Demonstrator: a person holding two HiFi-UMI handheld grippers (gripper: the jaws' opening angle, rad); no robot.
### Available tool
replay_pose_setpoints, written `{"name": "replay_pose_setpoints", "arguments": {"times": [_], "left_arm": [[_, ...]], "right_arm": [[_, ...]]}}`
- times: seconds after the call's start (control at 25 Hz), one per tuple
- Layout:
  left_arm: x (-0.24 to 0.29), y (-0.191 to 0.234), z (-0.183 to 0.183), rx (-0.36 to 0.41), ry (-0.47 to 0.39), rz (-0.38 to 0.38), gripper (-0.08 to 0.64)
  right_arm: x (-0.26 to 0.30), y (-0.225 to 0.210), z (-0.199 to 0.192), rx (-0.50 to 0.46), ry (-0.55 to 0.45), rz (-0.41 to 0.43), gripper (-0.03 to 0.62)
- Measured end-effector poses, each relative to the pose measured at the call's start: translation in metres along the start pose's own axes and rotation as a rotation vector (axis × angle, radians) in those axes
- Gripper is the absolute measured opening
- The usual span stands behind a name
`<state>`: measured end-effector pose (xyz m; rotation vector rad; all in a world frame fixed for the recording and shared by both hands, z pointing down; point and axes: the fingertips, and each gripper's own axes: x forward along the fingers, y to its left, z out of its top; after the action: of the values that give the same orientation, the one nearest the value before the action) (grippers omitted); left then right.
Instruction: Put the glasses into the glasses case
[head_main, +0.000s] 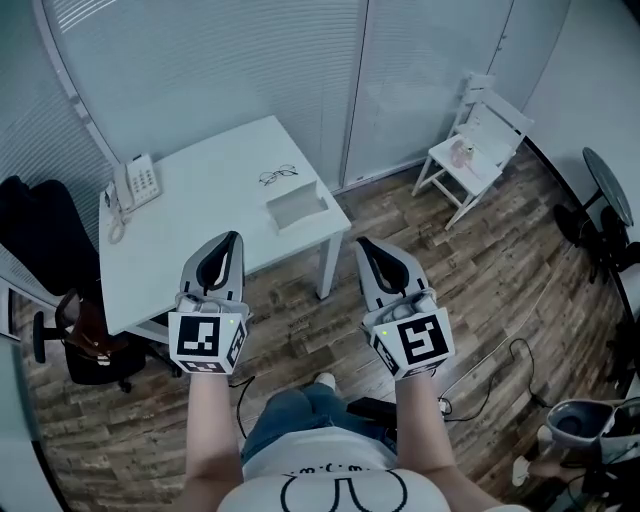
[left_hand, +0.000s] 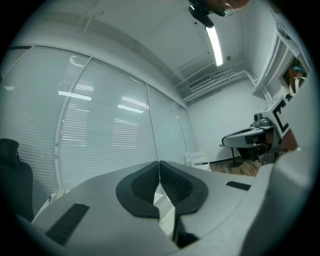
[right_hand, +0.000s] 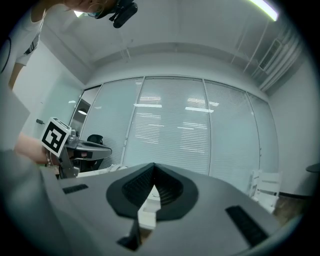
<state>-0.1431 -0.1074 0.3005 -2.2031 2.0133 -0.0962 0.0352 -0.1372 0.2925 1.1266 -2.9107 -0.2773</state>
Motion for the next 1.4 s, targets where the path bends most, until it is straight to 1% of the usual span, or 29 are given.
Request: {"name": "replay_pose_setpoints", "arguments": {"times": [0.16, 0.28, 0.32, 0.4, 0.44, 0.56, 0.68, 0.88, 1.12, 1.24, 1.4], "left_arm": [[0.032, 0.009, -0.007, 0.002, 0.025, 0.002, 0.017], [0.057, 0.014, -0.014, -0.006, 0.035, -0.02, 0.021], [0.068, 0.015, -0.018, -0.008, 0.042, -0.034, 0.05], [0.091, 0.019, -0.029, -0.014, 0.064, -0.064, 0.14], [0.103, 0.023, -0.035, -0.018, 0.076, -0.078, 0.158], [0.141, 0.036, -0.052, -0.018, 0.116, -0.122, 0.175], [0.187, 0.056, -0.069, -0.011, 0.161, -0.168, 0.183], [0.257, 0.084, -0.117, 0.017, 0.279, -0.273, 0.183], [0.336, 0.094, -0.184, 0.057, 0.45, -0.461, 0.175], [0.356, 0.094, -0.225, 0.053, 0.539, -0.526, 0.155], [0.372, 0.089, -0.272, 0.054, 0.638, -0.589, 0.144]], "right_arm": [[0.02, -0.021, -0.015, 0.038, 0.012, -0.009, 0.011], [0.035, -0.033, -0.029, 0.057, 0.027, -0.02, 0.011], [0.042, -0.038, -0.034, 0.058, 0.034, -0.022, 0.011], [0.058, -0.048, -0.045, 0.071, 0.052, -0.032, 0.011], [0.067, -0.053, -0.051, 0.087, 0.061, -0.041, 0.011], [0.097, -0.069, -0.067, 0.137, 0.096, -0.067, 0.011], [0.134, -0.086, -0.078, 0.138, 0.129, -0.086, 0.011], [0.192, -0.111, -0.106, 0.183, 0.177, -0.12, 0.01], [0.247, -0.137, -0.144, 0.212, 0.25, -0.144, 0.011], [0.263, -0.141, -0.168, 0.218, 0.304, -0.147, 0.01], [0.275, -0.147, -0.198, 0.228, 0.377, -0.154, 0.011]]}}
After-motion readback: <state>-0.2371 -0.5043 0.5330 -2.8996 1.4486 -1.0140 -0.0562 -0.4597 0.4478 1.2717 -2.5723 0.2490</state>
